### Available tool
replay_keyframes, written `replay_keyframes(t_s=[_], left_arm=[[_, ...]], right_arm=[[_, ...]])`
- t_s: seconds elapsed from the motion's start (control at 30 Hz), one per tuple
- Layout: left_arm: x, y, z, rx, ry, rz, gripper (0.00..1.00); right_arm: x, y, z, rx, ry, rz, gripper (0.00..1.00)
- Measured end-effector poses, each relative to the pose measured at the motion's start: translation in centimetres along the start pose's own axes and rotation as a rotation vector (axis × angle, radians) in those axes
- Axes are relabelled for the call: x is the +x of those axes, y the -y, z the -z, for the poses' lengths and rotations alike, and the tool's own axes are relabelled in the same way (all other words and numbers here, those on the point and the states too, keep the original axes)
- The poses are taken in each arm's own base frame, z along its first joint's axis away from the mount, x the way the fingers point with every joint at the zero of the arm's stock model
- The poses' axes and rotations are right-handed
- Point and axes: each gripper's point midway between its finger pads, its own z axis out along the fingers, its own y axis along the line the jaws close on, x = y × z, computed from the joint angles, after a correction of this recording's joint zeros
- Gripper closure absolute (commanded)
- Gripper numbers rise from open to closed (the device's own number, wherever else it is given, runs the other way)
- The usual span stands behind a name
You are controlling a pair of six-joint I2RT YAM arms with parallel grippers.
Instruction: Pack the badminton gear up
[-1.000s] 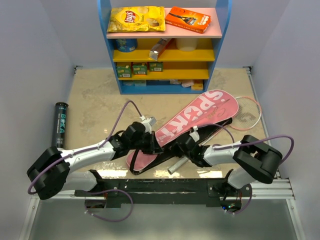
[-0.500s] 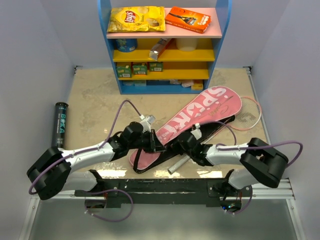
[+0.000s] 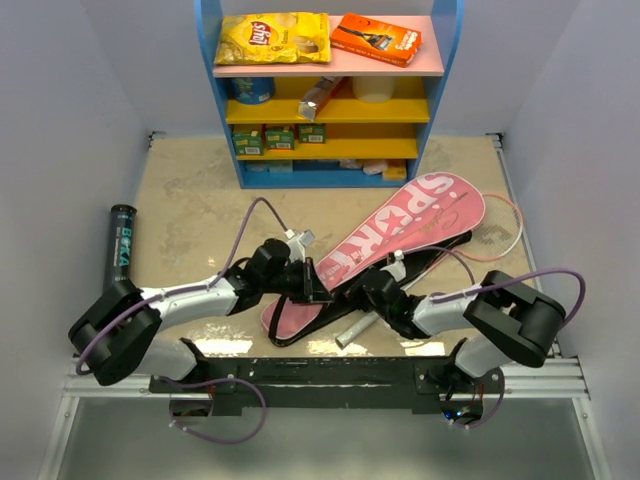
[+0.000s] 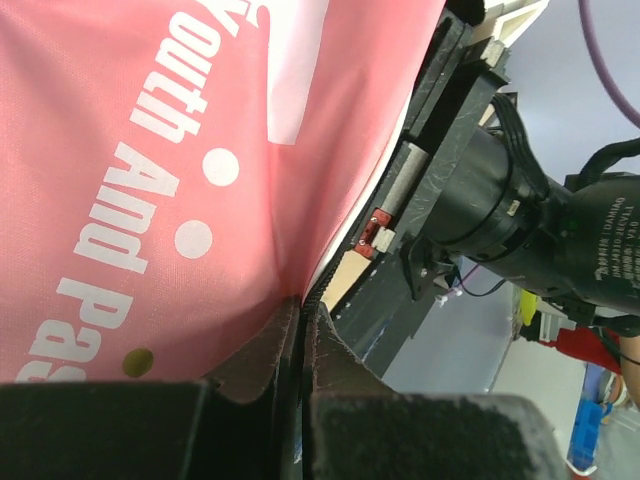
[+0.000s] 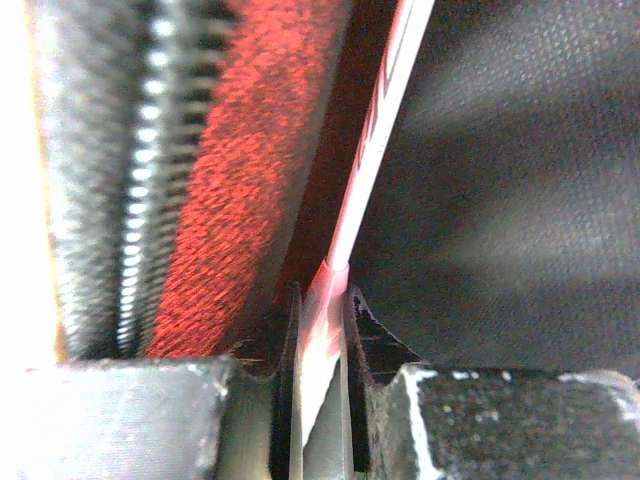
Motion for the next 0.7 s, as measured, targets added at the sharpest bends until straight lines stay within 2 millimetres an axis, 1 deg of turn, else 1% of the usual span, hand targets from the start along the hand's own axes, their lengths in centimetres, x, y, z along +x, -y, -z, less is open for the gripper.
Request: replay_keyframes(t_s=[0.1,0.23,0.47,0.7], left_arm=[[0.0,-0.9,-0.2,-0.015,-0.007,-0.003,1.00],[0.0,-1.3,-0.4,-0.023,-0.009,-0.026,1.00],[0.2,-2.6,-0.9,-0.051,-0.024,-0.058,1.00],[0.0,-3.5,-1.0,-0.082,-0.025,-0.065,1.00]], right_arm=[[0.2,0.1,-0.3,-0.003,-0.002,-0.001,1.00],[0.3,0.0,-0.7,-0.020,0.000,-0.005,1.00],[0.5,0.3,-1.1,-0.121,0.006,-0.042,1.00],[0.8,-0.3,-2.0,-0.209,0.011,-0.070,1.00]])
